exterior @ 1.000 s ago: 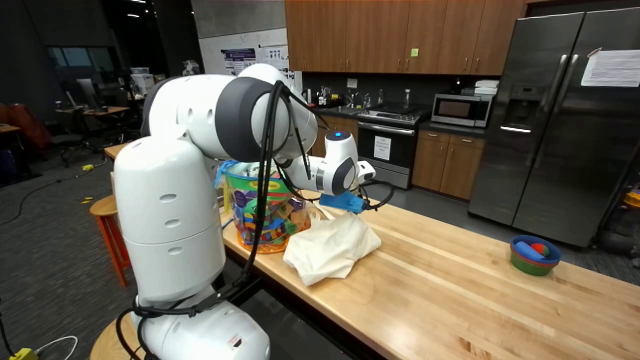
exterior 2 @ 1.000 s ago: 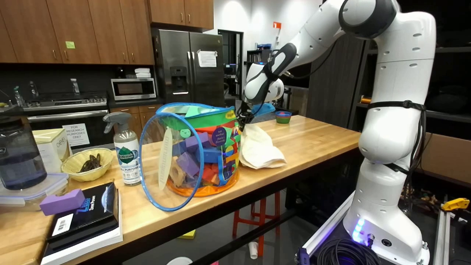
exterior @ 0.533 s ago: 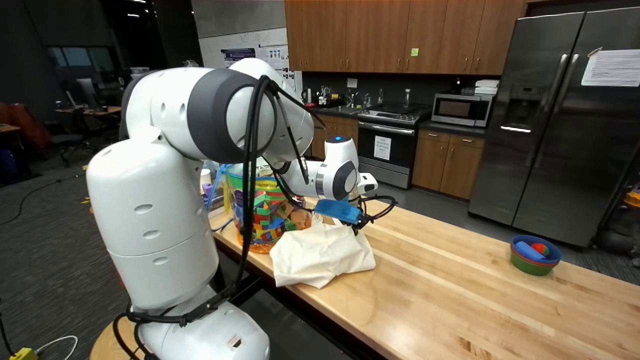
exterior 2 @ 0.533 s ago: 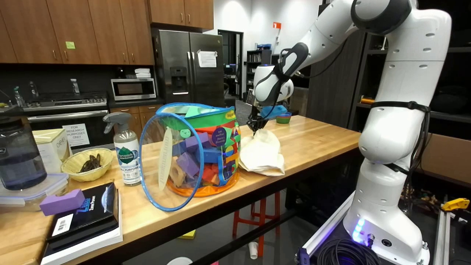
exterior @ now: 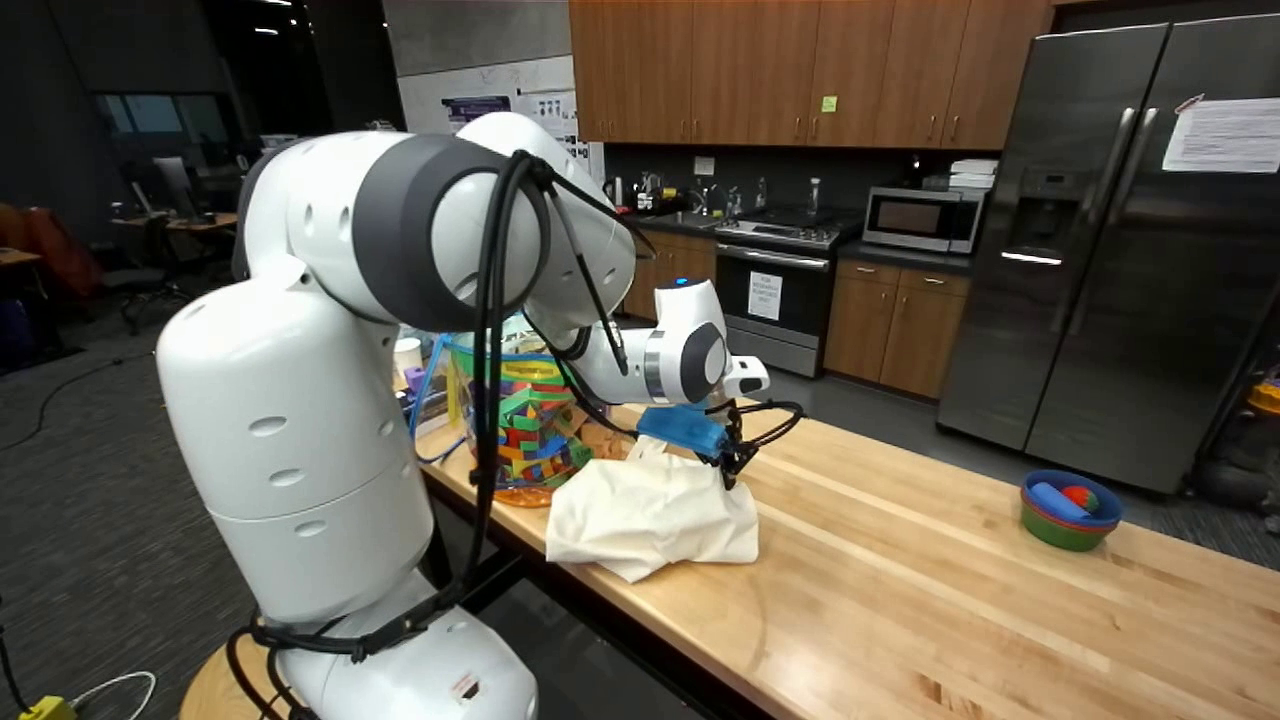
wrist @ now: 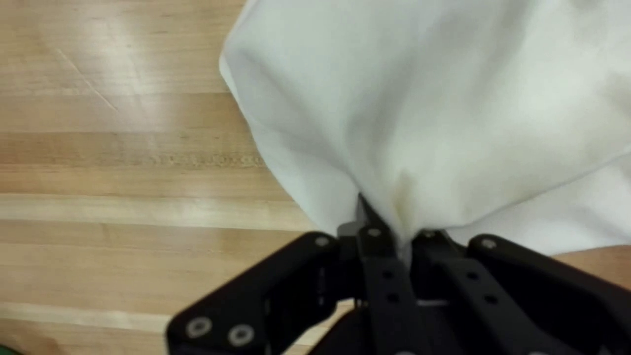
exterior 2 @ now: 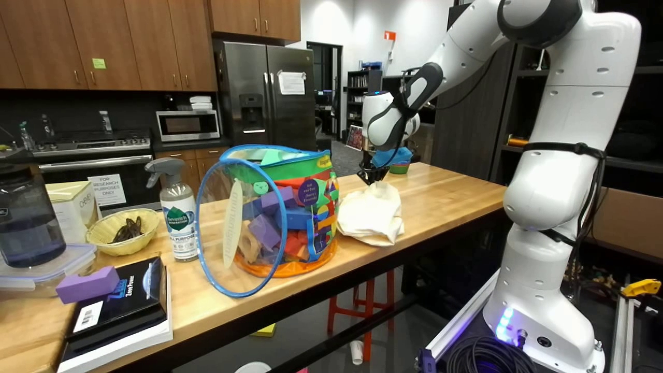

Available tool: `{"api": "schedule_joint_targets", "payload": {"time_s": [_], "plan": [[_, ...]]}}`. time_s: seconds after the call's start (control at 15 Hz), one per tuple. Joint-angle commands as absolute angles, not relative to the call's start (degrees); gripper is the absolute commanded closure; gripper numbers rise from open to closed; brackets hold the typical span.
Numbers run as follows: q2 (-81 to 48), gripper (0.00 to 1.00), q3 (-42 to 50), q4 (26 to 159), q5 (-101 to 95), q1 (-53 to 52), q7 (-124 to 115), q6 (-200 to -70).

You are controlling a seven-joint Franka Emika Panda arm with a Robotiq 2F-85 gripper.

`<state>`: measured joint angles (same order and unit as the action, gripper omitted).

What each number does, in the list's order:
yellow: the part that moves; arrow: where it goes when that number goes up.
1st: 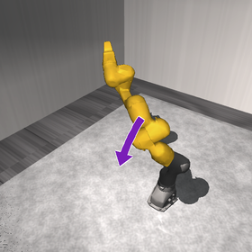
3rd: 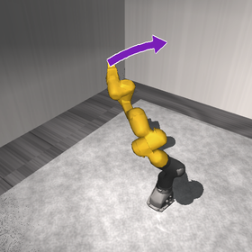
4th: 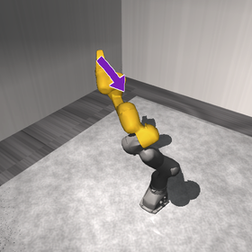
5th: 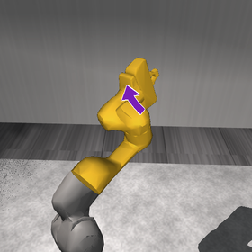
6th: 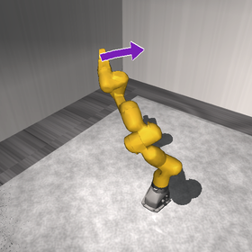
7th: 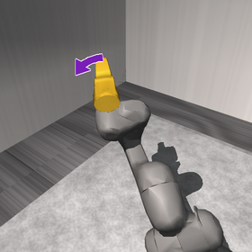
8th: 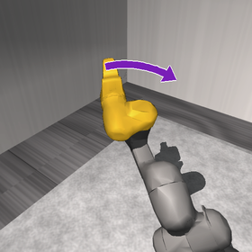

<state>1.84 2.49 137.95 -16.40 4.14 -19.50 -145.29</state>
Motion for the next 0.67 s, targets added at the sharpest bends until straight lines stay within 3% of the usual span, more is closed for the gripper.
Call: {"api": "schedule_joint_targets", "payload": {"time_s": [0.0,0.6], "plan": [[1.85,0.99,3.17,137.09,-18.96,4.87,-21.57,-144.32],[0.82,0.99,5.86,136.56,-17.65,7.09,-18.42,-145.92]]}}
